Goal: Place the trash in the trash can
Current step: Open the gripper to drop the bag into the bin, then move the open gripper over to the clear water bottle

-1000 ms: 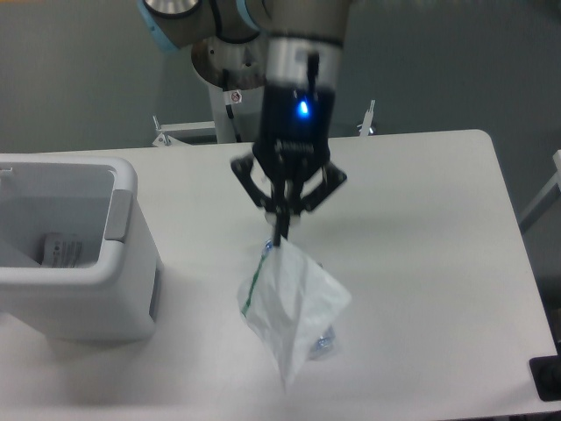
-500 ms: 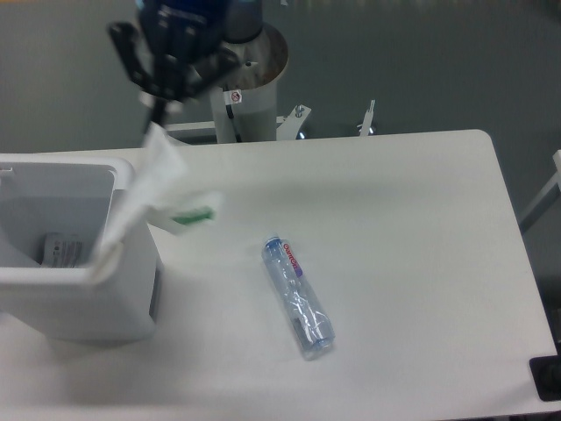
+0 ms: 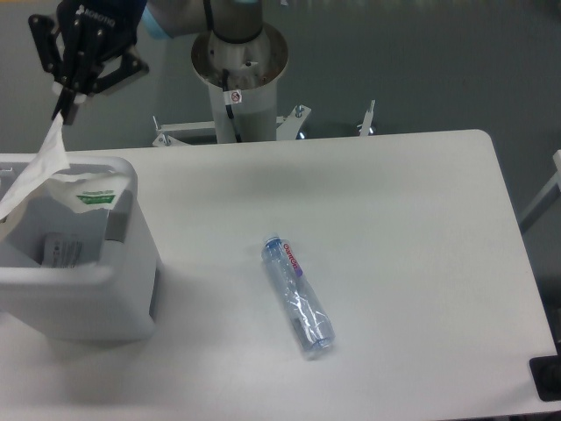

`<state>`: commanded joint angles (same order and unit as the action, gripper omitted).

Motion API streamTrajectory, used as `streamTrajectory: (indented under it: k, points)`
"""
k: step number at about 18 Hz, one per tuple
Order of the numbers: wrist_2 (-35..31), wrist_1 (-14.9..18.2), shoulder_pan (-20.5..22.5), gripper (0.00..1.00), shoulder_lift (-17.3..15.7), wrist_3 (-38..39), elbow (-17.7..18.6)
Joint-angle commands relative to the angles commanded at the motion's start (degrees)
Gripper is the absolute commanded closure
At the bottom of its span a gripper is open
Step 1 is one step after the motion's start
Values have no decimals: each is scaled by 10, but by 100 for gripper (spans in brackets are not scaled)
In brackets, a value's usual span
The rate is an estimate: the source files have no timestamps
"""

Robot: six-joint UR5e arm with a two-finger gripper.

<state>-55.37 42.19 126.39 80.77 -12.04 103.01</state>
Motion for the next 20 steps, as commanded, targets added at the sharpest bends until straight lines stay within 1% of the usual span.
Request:
streamTrajectory:
  k: [2, 3, 4, 5, 6, 7, 8, 9, 10, 12, 14, 16, 17, 20]
  points:
    - [0, 0, -13, 100, 18, 11, 0]
    - [-1, 0, -19, 98, 31, 14, 0]
    - [-1, 0, -23, 95, 40, 14, 0]
    - [-1, 0, -25, 87, 46, 12, 0]
    - [-1, 0, -25, 76, 52, 10, 0]
    - [-1, -1, -25, 57, 55, 7, 0]
    - [-1, -1, -25, 40, 56, 5, 0]
    - [-4, -2, -25, 30, 55, 5, 0]
    - [-6, -2, -25, 24, 55, 5, 0]
    - [-10, 0, -25, 18, 52, 5, -1]
    - [-11, 1, -24, 16, 41, 5, -3]
    - [-11, 1, -20, 12, 27, 5, -3]
    - [-16, 3, -10, 9, 24, 6, -4]
    - [-40, 5, 85, 1, 20, 16, -4]
